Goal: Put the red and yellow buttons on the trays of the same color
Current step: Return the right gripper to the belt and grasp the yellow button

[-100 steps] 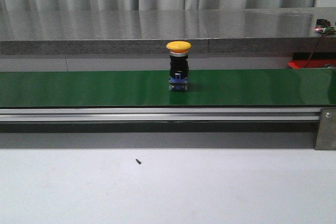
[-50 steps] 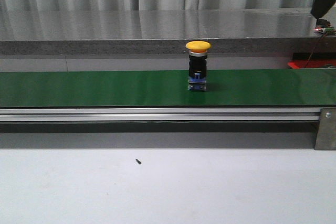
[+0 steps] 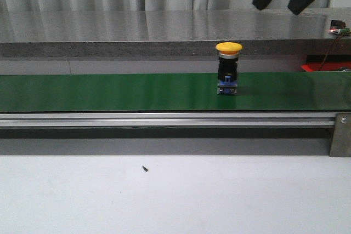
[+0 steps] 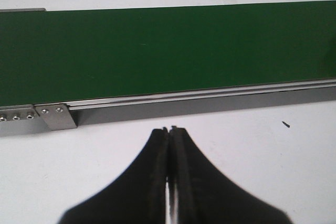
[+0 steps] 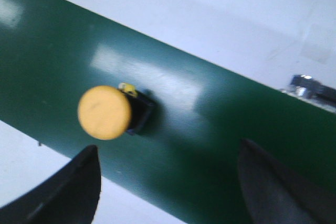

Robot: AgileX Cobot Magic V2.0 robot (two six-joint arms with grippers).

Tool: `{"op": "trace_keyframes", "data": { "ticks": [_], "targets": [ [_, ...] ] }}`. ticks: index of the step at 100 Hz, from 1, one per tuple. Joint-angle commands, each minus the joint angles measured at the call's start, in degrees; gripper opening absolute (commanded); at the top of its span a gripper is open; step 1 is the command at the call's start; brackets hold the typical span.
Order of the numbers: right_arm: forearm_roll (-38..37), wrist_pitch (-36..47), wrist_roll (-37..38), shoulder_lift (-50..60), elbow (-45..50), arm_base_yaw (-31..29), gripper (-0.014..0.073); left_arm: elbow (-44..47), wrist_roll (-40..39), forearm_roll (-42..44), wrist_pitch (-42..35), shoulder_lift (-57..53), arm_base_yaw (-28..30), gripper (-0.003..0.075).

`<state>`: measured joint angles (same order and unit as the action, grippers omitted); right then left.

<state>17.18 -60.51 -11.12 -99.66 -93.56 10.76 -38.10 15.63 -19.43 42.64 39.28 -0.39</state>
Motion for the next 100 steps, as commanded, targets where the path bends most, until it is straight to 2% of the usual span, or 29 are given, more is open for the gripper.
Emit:
{"op": "trace_keyframes", "data": {
  "ticks": [1, 25, 61, 82, 89, 100],
  "targets": [
    [1.2, 1.7, 6.2, 3.0, -1.4, 2.0, 0.0542, -1.5, -0.3, -1.5, -3.5, -0.1, -0.3, -0.002],
    [-4.2, 1.1, 20.7, 1.2, -1.4, 3.3, 0.054, -1.5, -0.3, -1.5, -3.5, -0.1, -0.3, -0.002],
    [-4.4, 0.3, 23.1, -2.1, -1.4, 3.3, 0.054, -1.5, -0.3, -1.5, -3.5, -0.1, -0.3, -0.002],
    [-7.7, -0.1, 23.3, -5.5, -1.4, 3.3, 0.0535, -1.5, -0.3, -1.5, -3.5, -0.1, -0.3, -0.002],
    [-8.1, -0.1, 23.3, -5.9, -1.4, 3.3, 0.0476, -1.5, -0.3, -1.5, -3.5, -0.1, -0.3, -0.002],
    [-9.1, -0.1, 23.3, -5.9, -1.4, 3.3, 0.03, -1.5, -0.3, -1.5, -3.5, -0.1, -0.3, -0.002]
  ]
}}
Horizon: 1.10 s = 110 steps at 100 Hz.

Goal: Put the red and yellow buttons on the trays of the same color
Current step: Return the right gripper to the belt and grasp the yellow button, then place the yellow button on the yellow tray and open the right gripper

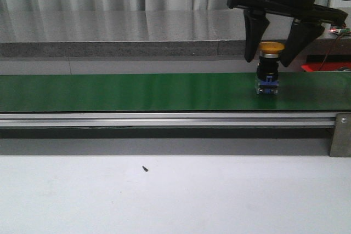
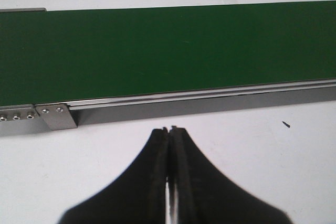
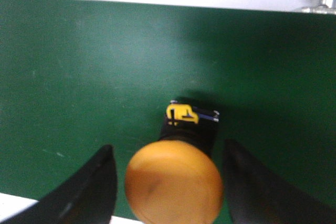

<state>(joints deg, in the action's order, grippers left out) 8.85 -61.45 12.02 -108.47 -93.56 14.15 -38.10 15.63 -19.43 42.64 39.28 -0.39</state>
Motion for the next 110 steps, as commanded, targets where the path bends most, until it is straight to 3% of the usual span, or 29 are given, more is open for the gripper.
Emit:
{"op": "trace_keyframes", "data": {
  "ticks": [1, 15, 51, 110],
  "targets": [
    [-0.8, 0.9, 0.1, 2.9, -1.4, -0.1, 0.0279, -1.5, -0.3, -1.5, -3.5, -0.1, -0.3, -0.002],
    [-1.4, 0.9, 0.1, 3.0, -1.4, -0.1, 0.016, -1.5, -0.3, -1.5, -3.5, -0.1, -0.3, -0.002],
    [-8.3, -2.6, -1.0, 11.5, 0.5, -1.5, 0.0162, -1.5, -0.3, -1.5, -3.5, -0.1, -0.3, -0.002],
    [-8.8, -1.4, -5.7, 27.9, 20.4, -20.1, 0.0162, -1.5, -0.3, -1.5, -3.5, -0.1, -0.3, -0.002]
  ]
}}
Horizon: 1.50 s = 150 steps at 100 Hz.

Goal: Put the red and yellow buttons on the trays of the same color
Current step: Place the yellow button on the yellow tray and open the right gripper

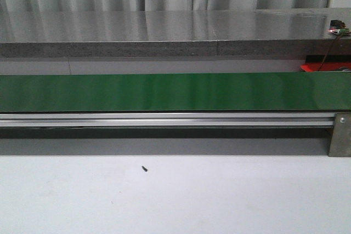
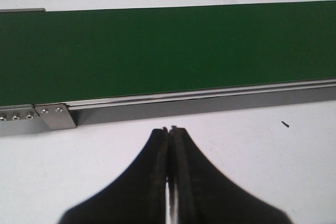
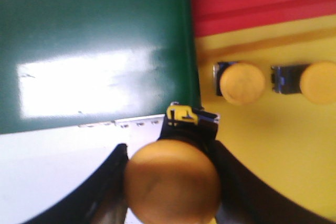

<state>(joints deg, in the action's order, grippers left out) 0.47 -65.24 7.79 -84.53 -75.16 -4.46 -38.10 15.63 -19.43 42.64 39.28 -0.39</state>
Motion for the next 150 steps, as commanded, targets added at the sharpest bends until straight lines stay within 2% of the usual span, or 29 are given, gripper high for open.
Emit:
{"op": "trace_keyframes", "data": {
  "ticks": [1, 27, 49, 71, 100, 124, 150],
  "targets": [
    [-0.5, 2.6, -1.5, 4.2, 2.4, -1.6, 0.0162, -1.5, -0.3, -1.5, -3.5, -0.1, -0.3, -0.002],
    [-0.2, 11.2, -1.5, 7.2, 15.6, -4.8, 0.0162, -1.5, -0.3, -1.5, -3.5, -0.1, -0.3, -0.002],
    [-0.1, 18.6, -1.5, 7.1, 22.3, -7.8, 0.0162, -1.5, -0.3, -1.5, -3.5, -0.1, -0.3, -0.002],
    [0.2, 20.2, -1.7, 7.0, 23.7, -12.0, 0.0162, -1.5, -0.3, -1.5, -3.5, -0.1, -0.3, -0.002],
    [1.4, 24.5, -2.2, 6.8, 25.5, -12.0, 0.0162, -1.5, -0.3, -1.5, -3.5, -0.1, -0.3, -0.002],
    [5.5, 24.4, -5.4, 3.8, 25.5, -12.0, 0.0162, -1.5, -0.3, -1.5, -3.5, -0.1, -0.3, -0.002],
    [5.6, 24.9, -5.4, 3.0, 25.5, -12.0, 0.0178, -1.5, -0.3, -1.5, -3.5, -0.1, -0.3, -0.002]
  ]
}}
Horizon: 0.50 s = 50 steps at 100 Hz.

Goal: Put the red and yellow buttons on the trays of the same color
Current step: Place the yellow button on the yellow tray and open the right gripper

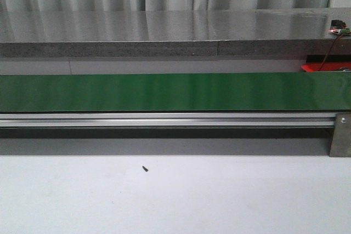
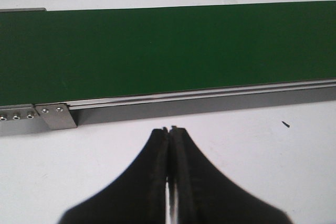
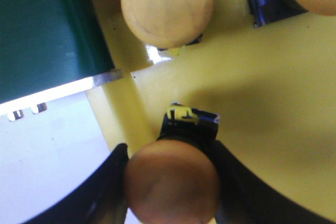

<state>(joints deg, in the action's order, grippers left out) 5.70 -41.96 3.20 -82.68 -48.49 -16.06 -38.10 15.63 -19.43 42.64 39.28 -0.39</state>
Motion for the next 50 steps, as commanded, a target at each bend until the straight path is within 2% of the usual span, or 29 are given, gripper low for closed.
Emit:
{"op": "trace_keyframes", "data": {
  "ticks": [1, 27, 44, 50],
  "targets": [
    [0.4, 1.6, -0.8, 1.0, -1.2, -0.4, 0.018, -1.5, -0.3, -1.5, -3.5, -0.1, -0.3, -0.002],
    [0.4, 1.3, -1.1, -1.3, -1.2, -0.4, 0.0293, -1.5, -0.3, -1.5, -3.5, -0.1, -0.3, -0.002],
    [0.3, 1.0, -1.5, -1.3, -1.3, -0.4, 0.0521, -1.5, -0.3, -1.5, -3.5, -0.1, -0.3, -0.002],
    [0.3, 1.1, -1.5, -1.3, -1.3, -0.4, 0.0557, -1.5, -0.3, -1.5, -3.5, -0.1, -0.3, -0.002]
  ]
}}
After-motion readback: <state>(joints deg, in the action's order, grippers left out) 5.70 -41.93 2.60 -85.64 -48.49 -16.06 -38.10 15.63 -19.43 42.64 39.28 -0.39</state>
